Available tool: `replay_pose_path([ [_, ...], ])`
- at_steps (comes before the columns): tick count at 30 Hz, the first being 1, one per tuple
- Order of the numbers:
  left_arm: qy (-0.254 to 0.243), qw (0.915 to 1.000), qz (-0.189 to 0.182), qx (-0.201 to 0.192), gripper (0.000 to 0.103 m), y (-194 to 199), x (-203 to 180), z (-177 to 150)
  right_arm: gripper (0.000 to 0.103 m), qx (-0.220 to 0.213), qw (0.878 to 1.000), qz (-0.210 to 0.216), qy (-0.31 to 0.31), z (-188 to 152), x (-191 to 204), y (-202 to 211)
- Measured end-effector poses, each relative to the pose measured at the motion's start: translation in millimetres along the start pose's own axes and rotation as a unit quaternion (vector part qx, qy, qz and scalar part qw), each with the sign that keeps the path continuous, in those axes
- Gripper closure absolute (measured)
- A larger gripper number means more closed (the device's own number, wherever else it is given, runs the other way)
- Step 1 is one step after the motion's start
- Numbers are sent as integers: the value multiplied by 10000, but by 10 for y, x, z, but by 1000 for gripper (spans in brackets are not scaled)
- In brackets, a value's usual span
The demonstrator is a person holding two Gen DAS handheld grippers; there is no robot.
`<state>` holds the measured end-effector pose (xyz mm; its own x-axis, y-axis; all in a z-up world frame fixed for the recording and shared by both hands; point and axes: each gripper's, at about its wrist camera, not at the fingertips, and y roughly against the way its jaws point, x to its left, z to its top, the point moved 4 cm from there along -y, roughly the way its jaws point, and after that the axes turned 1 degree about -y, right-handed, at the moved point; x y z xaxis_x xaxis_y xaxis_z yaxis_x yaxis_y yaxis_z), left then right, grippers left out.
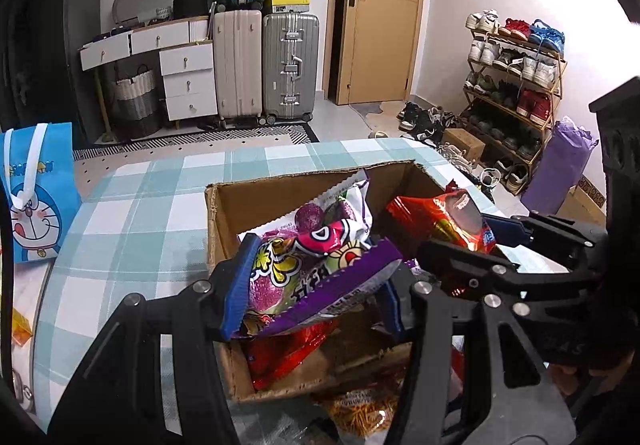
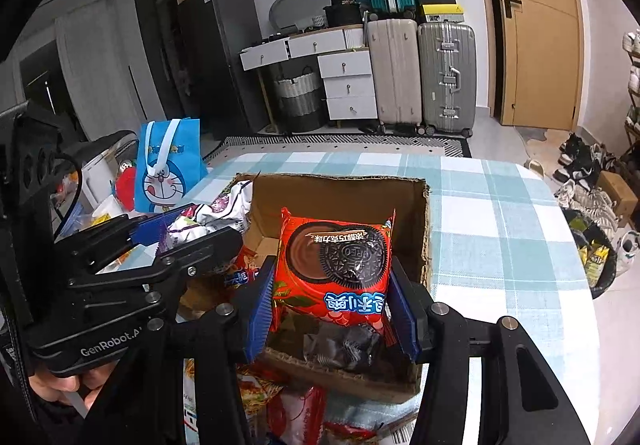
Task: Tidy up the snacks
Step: 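Carry both held packs into the cardboard box and open both grippers, then withdraw both grippers from the box toward the remaining snacks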
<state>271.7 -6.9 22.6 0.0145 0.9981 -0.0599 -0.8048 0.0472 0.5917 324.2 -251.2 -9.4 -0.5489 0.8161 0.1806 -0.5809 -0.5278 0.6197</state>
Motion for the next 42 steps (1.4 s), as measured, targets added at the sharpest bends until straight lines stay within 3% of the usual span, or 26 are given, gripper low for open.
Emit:
replay_pose_path([
  [15, -59, 9995, 72, 291, 50, -407, 21, 12, 48, -47, 9998, -153, 94, 65, -102, -175],
  [17, -70, 9997, 34, 251, 44, -371, 7, -8, 44, -68, 9998, -147, 129, 60, -102, -155],
  [20, 10, 9998, 34, 178, 24, -281, 36, -19, 30, -255, 9994, -190, 153, 46, -100, -25],
  [22, 38, 9998, -76, 159, 20, -189, 34, -40, 11, -364, 9990, -250, 120, 33, -123, 83],
  [25, 53, 10000, -53, 31, 7, 1, 50, -84, 1, -427, 9987, -257, 52, -38, -152, 290],
  [26, 70, 10000, -28, -19, 1, 76, 68, -105, 1, -380, 9989, -282, 52, -70, -164, 345],
  [36, 406, 9992, -14, -53, 1, 603, 329, -574, 0, -150, 9990, -417, 72, -445, -176, 743],
  [42, 373, 9991, 194, -36, 1, 768, 422, -773, 0, -32, 9990, -442, -3, -617, -158, 842],
])
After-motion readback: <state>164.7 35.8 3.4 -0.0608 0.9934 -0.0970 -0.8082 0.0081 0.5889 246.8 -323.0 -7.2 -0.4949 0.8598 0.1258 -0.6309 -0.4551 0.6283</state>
